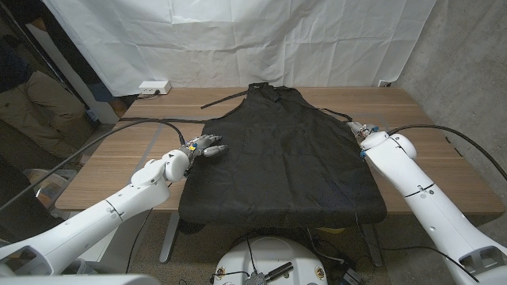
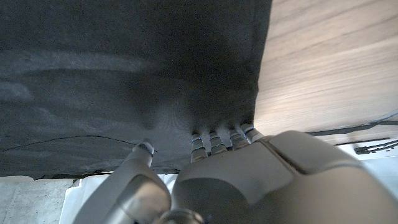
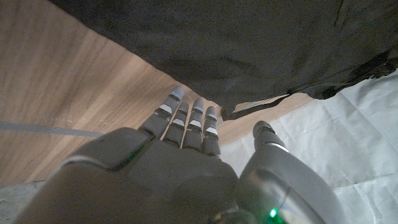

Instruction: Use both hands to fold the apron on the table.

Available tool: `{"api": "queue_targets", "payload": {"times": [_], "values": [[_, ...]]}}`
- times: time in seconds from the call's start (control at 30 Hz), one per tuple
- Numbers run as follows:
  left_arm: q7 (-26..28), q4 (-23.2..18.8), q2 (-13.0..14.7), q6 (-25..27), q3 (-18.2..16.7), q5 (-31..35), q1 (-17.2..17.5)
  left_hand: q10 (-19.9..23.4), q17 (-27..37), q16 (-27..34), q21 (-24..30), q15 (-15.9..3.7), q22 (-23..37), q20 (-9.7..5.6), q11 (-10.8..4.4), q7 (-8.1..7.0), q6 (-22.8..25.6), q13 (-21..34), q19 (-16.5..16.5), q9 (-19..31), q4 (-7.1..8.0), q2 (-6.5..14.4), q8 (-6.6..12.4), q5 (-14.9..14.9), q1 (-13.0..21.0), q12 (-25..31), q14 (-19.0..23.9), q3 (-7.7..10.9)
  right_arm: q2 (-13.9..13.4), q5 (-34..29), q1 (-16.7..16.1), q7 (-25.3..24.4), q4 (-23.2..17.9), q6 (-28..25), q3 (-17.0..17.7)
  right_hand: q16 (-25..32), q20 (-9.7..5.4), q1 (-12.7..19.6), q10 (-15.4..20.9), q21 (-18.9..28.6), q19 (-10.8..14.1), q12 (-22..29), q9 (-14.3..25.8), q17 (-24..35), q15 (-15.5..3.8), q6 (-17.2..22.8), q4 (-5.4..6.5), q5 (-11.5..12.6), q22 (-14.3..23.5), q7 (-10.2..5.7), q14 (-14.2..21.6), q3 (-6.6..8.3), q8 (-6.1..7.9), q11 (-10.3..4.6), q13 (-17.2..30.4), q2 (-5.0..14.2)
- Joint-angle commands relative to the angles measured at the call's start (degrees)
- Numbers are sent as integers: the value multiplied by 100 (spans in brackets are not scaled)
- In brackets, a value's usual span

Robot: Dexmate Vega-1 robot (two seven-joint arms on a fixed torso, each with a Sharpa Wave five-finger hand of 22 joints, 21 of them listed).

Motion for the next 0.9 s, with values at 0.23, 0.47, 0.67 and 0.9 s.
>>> {"api": "queue_targets", "payload": {"times": [0.23, 0.47, 0.67, 0.9], "values": [[23, 14, -36, 17, 17, -16, -5, -48, 11, 45, 9, -325, 33, 4, -11, 0, -59, 30, -14, 18, 19, 9, 20, 36, 11, 17, -55, -19, -17, 150, 143, 379, 139, -24, 53, 171, 174, -123, 560, 161, 553, 129, 9, 24, 48, 494, 31, -52, 25, 37, 717, 67, 92, 11, 32, 13], [46, 20, -43, -4, 12, -19, -12, -46, 11, 43, 0, -327, 33, 3, -16, 4, -65, 30, -15, 18, 20, 14, 21, 40, 5, 19, -62, -23, -72, 175, 194, 449, 128, -109, 17, 197, 192, -180, 736, 166, 644, 158, 10, 31, 54, 656, 60, -61, 28, 56, 893, 67, 118, 38, 33, 8], [57, 23, -53, -9, 8, -29, -7, -54, 10, 45, -7, -328, 35, -1, -9, 5, -70, 30, -15, 18, 21, 19, 23, 45, 0, 17, -60, -26, -105, 252, 240, 559, 143, -135, 15, 262, 312, -265, 846, 259, 1016, 127, 10, 41, 108, 750, 99, -70, 38, 66, 1263, 76, 83, 28, 36, -5], [68, -6, -41, 9, -3, -19, 15, -57, 9, 44, -15, -329, 36, -2, -21, 11, -77, 30, -16, 18, 21, 23, 24, 49, -5, 17, -63, -29, -113, 422, 304, 730, 231, -160, 39, 306, 402, -201, 721, 291, 1265, -12, 9, 32, 135, 553, -33, -94, 50, 148, 1667, 114, -73, 96, 43, -154]]}}
